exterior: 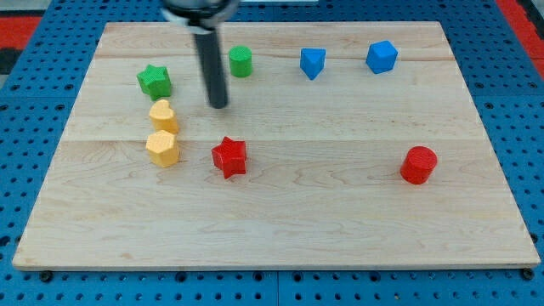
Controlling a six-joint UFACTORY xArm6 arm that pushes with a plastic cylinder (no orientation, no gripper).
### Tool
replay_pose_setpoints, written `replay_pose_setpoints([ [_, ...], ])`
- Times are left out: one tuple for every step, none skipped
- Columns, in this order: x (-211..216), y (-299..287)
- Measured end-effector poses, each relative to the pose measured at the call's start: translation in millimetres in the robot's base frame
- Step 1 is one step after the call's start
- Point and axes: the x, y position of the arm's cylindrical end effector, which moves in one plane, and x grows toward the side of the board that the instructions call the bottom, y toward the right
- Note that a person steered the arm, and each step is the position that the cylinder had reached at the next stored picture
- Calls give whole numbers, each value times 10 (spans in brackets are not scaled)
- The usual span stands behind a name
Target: Move the red circle vertically below the blue cube
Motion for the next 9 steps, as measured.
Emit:
replay_pose_setpoints([
  [7,820],
  [414,1026],
  [632,1161],
  [526,1676],
  [794,1866],
  [1067,1995],
  [1010,2034],
  [889,2175],
  [985,2534],
])
